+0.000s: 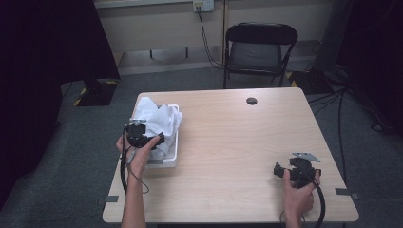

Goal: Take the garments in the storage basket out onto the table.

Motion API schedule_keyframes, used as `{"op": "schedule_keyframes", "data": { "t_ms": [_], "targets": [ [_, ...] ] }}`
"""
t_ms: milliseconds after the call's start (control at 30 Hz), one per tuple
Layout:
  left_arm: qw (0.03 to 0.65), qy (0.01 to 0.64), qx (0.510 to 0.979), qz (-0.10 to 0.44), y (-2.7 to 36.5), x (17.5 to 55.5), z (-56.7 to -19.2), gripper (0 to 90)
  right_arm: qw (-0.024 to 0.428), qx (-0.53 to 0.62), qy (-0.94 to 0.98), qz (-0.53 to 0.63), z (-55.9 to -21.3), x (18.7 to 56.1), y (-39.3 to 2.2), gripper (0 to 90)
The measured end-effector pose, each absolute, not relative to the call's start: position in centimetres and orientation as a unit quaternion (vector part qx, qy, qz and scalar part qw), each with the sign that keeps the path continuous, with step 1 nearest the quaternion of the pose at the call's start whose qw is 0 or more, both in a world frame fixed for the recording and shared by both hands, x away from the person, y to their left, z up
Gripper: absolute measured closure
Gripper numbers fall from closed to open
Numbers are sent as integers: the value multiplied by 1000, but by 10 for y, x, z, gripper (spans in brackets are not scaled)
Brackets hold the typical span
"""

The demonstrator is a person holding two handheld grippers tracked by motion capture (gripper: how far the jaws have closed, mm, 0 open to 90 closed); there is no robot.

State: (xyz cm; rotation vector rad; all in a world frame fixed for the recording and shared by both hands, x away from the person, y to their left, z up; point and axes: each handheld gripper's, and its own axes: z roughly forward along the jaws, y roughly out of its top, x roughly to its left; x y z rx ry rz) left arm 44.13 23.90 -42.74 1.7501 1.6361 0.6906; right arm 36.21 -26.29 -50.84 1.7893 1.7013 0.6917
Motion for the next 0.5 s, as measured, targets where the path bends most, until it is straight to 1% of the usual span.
{"op": "schedule_keyframes", "data": {
  "t_ms": [167,500],
  "targets": [
    [297,618,677,266,233,447,-434,11,285,669,636,259,-508,362,-263,0],
    [269,626,672,289,234,451,-439,6,285,669,636,258,-508,362,-263,0]
  ]
}}
